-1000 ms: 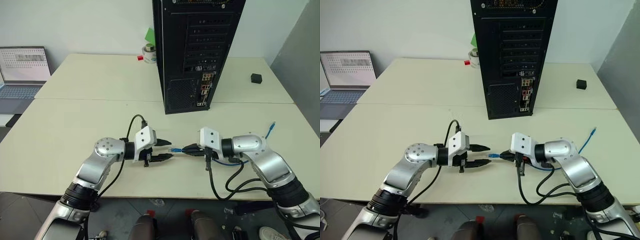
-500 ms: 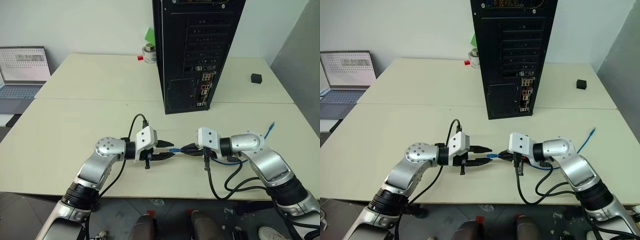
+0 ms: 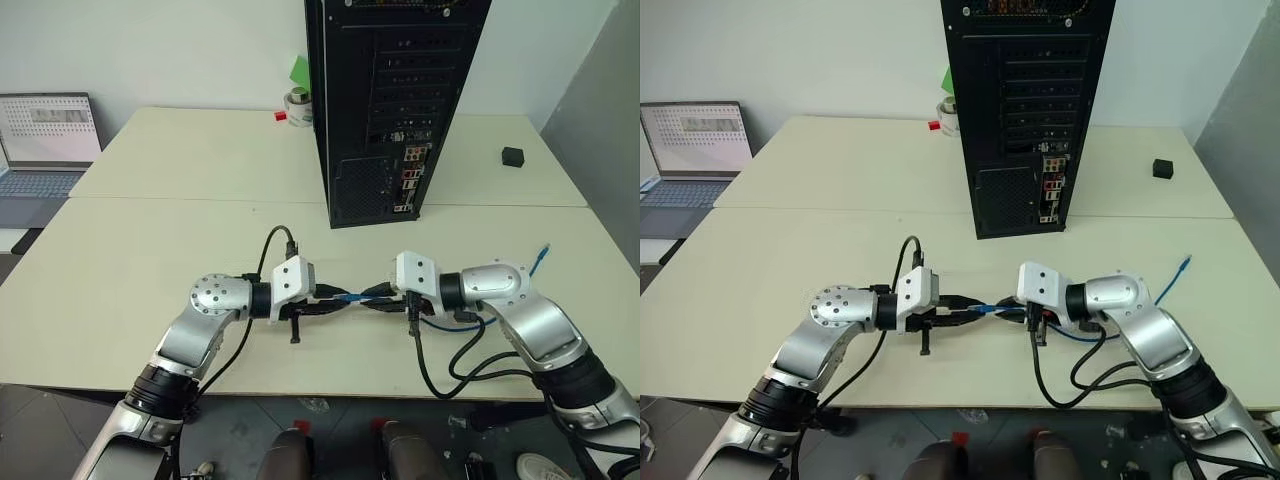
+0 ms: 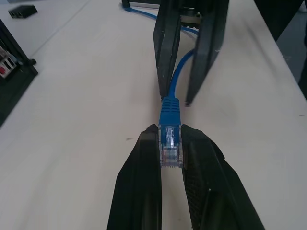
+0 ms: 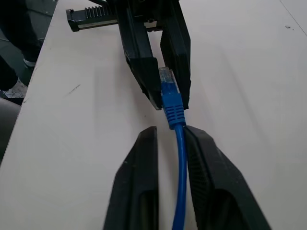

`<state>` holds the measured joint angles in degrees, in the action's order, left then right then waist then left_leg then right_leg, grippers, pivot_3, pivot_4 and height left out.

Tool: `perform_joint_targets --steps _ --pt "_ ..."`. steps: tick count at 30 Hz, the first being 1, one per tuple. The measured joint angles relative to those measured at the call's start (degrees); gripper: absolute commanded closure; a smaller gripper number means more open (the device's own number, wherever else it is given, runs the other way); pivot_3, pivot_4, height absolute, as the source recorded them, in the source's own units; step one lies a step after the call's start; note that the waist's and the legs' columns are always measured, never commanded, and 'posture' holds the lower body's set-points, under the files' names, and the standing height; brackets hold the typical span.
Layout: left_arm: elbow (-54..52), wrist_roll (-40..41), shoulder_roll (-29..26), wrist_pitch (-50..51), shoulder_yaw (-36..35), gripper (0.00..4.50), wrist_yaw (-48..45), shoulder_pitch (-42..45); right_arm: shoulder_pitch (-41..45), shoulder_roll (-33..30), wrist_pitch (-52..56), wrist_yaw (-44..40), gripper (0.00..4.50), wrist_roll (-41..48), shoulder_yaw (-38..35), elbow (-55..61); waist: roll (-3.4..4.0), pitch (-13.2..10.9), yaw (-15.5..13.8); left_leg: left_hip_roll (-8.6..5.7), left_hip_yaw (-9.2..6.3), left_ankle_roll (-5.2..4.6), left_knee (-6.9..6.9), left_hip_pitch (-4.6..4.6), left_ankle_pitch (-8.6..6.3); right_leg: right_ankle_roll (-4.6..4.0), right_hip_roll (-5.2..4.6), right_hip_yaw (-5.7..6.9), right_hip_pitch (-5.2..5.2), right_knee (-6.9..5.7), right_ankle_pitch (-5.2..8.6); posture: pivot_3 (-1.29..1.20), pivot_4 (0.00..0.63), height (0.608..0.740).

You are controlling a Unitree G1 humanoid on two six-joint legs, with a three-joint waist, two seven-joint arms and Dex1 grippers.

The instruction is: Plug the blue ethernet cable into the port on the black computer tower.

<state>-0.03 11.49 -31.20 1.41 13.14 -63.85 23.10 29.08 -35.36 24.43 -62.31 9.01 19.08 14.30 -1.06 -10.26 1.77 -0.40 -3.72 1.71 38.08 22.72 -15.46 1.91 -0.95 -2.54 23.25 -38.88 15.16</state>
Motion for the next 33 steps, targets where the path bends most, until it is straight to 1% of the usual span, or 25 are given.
perform_joint_targets --steps 1,2,5,8,10,12,16,20,23,31,33 --pt "0.1 -0.8 0.0 -2.4 0.0 4.20 0.1 0.0 0.3 -0.6 0.0 -0.6 2.70 0.6 -0.1 0.0 0.00 0.0 0.0 0.00 0.00 0.00 0.00 0.00 0.00 0.00 -0.02 0.00 0.00 0.00 0.00 0.00 0.150 0.740" --pt "0.3 -1.7 0.0 -5.7 0.0 4.20 0.5 -0.1 0.7 -1.2 0.0 -1.5 2.42 1.5 -0.8 0.0 0.00 0.0 0.0 -0.01 0.00 0.00 0.00 0.00 0.00 0.00 -0.09 0.00 0.00 0.02 0.00 0.00 0.150 0.740" --pt "1.5 -4.7 0.1 -15.6 0.0 4.20 2.3 -0.8 0.8 -5.0 1.0 -3.7 1.64 4.7 -4.9 0.2 0.00 0.0 -0.1 -0.02 0.00 0.00 0.00 0.01 0.00 0.00 -0.14 0.01 -0.01 0.04 0.00 0.00 0.150 0.740" --pt "5.3 -9.2 0.2 -28.7 0.0 4.20 5.5 -1.2 -0.5 -5.4 6.4 -3.4 1.58 10.1 -9.6 1.6 0.00 0.0 -0.2 0.02 -0.02 0.00 -0.01 0.01 0.00 -0.01 -0.22 0.01 -0.01 0.03 -0.01 0.00 0.150 0.740" --pt "7.9 -12.3 0.2 -37.9 -0.1 4.20 8.5 -1.2 -1.8 -3.9 11.7 -1.6 1.58 14.5 -11.8 3.3 0.00 0.0 -0.1 0.04 -0.01 0.00 -0.02 0.00 0.00 -0.02 -0.22 -0.02 0.00 0.02 -0.01 0.00 0.150 0.740" --pt "11.5 -17.7 0.6 -47.9 -1.0 4.20 13.8 -0.4 -2.6 -1.6 16.6 1.1 1.58 18.6 -13.9 5.0 0.00 0.0 -0.1 0.04 -0.03 0.00 -0.01 0.00 0.00 -0.02 -0.22 0.01 0.00 0.02 -0.01 0.00 0.150 0.740" --pt "17.0 -26.9 0.6 -59.7 -4.1 4.20 23.4 1.4 -3.5 1.9 22.6 6.1 1.58 23.7 -16.1 6.5 0.00 0.0 -0.2 -0.02 -0.02 -0.01 -0.01 0.02 0.00 -0.01 -0.20 0.02 -0.01 0.02 -0.01 0.00 0.150 0.740" --pt "19.9 -33.1 0.6 -65.8 -5.2 4.20 30.8 2.3 -4.1 4.7 25.5 9.8 1.58 26.7 -16.1 7.3 0.01 0.0 -0.2 -0.04 -0.02 -0.01 -0.02 0.04 0.00 -0.01 -0.16 0.05 0.00 0.00 -0.01 0.00 0.150 0.740" --pt "21.0 -36.5 0.6 -67.6 -5.3 4.20 34.7 2.4 -4.3 6.0 26.3 11.7 1.58 28.1 -16.1 7.4 0.01 0.0 -0.1 -0.03 -0.04 -0.01 -0.02 0.03 0.00 -0.01 -0.12 0.07 0.00 0.00 -0.01 0.00 0.150 0.740" --pt "21.1 -40.1 0.3 -68.5 -5.0 4.20 40.9 4.2 -3.7 8.4 26.2 13.3 1.58 28.3 -15.4 6.7 0.01 0.0 -0.1 -0.04 -0.05 -0.01 -0.02 0.03 0.00 0.00 -0.08 0.10 0.00 -0.03 -0.01 0.00 0.150 0.740" --pt "21.1 -40.9 -0.1 -68.5 -4.8 4.20 42.0 4.3 -3.5 9.0 26.1 13.5 1.95 28.3 -15.1 6.5 0.01 0.0 -0.1 -0.03 -0.04 -0.02 -0.02 0.02 0.00 -0.01 -0.08 0.10 0.00 -0.03 -0.01 0.00 0.150 0.740"
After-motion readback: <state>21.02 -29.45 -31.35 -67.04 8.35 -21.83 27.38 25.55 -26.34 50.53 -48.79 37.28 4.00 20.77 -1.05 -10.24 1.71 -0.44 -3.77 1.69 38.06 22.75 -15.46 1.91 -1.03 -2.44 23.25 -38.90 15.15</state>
